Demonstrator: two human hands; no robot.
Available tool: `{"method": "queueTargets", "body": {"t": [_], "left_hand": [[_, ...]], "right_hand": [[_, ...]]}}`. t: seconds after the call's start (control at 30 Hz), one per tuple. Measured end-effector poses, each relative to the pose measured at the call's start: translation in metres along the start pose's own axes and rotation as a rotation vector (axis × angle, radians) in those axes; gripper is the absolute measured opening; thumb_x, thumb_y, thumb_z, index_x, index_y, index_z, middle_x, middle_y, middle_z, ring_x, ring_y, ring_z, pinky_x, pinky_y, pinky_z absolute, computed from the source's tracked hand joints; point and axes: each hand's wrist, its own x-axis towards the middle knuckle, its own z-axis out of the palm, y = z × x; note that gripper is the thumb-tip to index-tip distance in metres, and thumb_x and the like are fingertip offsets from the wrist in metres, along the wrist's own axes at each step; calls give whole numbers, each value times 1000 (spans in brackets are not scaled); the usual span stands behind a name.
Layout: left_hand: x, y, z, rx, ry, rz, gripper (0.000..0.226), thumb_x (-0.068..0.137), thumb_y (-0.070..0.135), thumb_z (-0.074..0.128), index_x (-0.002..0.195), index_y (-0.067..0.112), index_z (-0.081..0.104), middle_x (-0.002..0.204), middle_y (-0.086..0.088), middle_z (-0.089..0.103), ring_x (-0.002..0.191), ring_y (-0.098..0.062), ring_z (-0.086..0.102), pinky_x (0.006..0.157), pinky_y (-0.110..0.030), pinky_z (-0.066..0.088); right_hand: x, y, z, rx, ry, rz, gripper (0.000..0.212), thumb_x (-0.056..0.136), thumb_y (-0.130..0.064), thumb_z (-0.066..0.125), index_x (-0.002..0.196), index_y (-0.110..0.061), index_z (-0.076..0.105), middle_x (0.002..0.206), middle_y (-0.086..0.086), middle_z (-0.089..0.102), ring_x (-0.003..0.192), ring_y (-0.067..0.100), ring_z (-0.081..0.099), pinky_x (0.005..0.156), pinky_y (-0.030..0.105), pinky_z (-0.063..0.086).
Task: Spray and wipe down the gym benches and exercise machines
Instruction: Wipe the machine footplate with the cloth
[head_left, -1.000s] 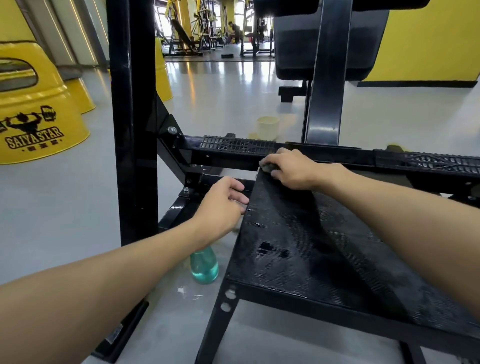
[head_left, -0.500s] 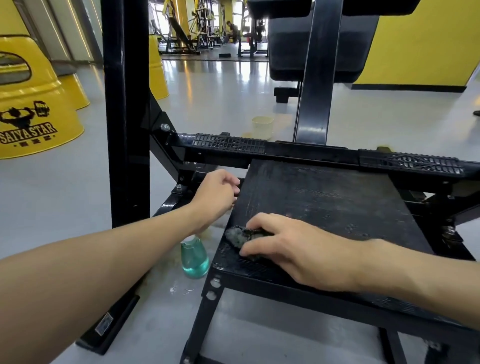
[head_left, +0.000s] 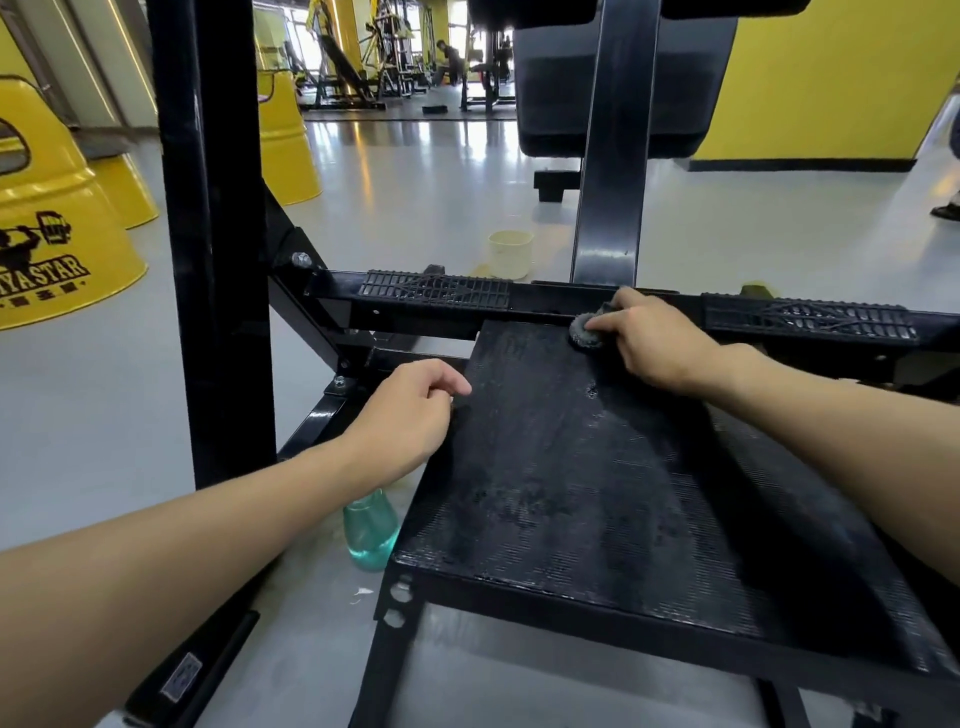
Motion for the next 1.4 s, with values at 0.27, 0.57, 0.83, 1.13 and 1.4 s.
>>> {"method": "queueTargets", "body": {"t": [0.27,0.57,0.83,1.13,1.4], "left_hand": [[-6,40,17,322,-56,225,38,88,-1,40,107,20,65,105,4,57,104,-26,56,96,-37,45],[-8,57,38,377,-176,254,44,87,-3,37,113,21,62,110,2,57,100,-24,54,95,-38,44],[-9,56,40,436,-255,234,39,88,-3,38,103,30,54,123,7,52,113,-23,51,104,-39,40],[-15,75,57,533,-253,318,39,93,5,39,119,25,61,135,7,50,122,-20,47,109,-41,35],[-21,99,86,482,-349,377,41,94,5,39,123,26,60,132,6,53,125,-20,48,112,-43,31]], "right_hand": [[-89,-87,-42,80,-188,-255,42,93,-7,47,125,-29,63,120,6,47,94,33,60,85,38,48],[-132,-62,-51,209,-203,-406,43,89,-1,51,123,-21,69,122,9,50,101,23,58,91,23,45],[-50,50,-27,-5,-39,0,47,86,6,51,120,-19,72,109,17,52,101,42,58,96,41,46],[-101,13,-46,32,-151,-24,45,91,-4,44,123,-26,67,112,8,50,101,35,58,89,40,47],[-220,-38,-86,142,-249,-290,44,88,-6,48,122,-30,61,123,0,45,101,19,56,87,26,47]]}}
